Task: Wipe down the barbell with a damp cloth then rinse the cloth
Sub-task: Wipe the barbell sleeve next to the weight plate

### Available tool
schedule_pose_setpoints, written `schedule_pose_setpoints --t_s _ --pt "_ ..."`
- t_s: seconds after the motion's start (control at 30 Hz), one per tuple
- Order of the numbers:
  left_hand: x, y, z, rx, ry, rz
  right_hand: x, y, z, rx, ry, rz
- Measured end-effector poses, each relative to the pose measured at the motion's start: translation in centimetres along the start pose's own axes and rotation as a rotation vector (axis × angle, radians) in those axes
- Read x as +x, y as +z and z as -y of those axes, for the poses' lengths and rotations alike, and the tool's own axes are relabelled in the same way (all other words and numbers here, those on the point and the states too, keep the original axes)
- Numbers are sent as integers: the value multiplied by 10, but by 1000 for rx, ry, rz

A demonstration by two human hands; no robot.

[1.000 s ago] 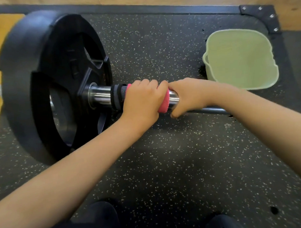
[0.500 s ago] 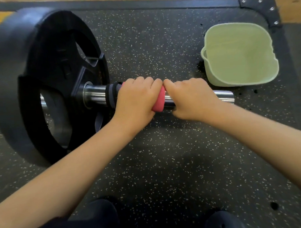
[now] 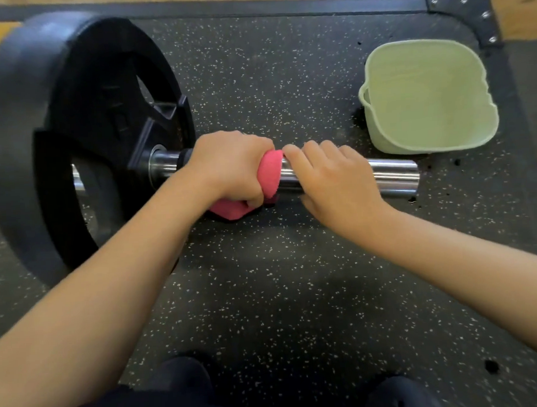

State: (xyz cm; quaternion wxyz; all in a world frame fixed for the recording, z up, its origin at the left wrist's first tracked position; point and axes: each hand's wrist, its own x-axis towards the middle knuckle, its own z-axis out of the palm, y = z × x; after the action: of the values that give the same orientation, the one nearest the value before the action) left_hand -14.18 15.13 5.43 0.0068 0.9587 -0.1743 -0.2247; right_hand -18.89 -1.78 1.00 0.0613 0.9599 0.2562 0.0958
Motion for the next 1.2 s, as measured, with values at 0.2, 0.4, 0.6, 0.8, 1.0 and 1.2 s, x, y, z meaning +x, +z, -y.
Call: schedule_pose_setpoints --t_s 0.2,0.4,0.6,0.8,1.0,1.2 --pt "-11 34 -4 114 56 -468 16 1 -13 97 -65 63" --pt "-23 58 6 124 60 -774 57 -25 -38 549 -75 801" --pt "-22 48 9 180 -2 -636 45 -30 -33 491 -19 708" --pt "-11 1 13 -11 -107 -29 2 -2 -1 29 -33 33" --pt "-18 39 13 96 -6 -530 18 -4 -10 73 -61 117" --pt "-21 61 9 100 -29 -776 65 -30 -41 681 -76 947"
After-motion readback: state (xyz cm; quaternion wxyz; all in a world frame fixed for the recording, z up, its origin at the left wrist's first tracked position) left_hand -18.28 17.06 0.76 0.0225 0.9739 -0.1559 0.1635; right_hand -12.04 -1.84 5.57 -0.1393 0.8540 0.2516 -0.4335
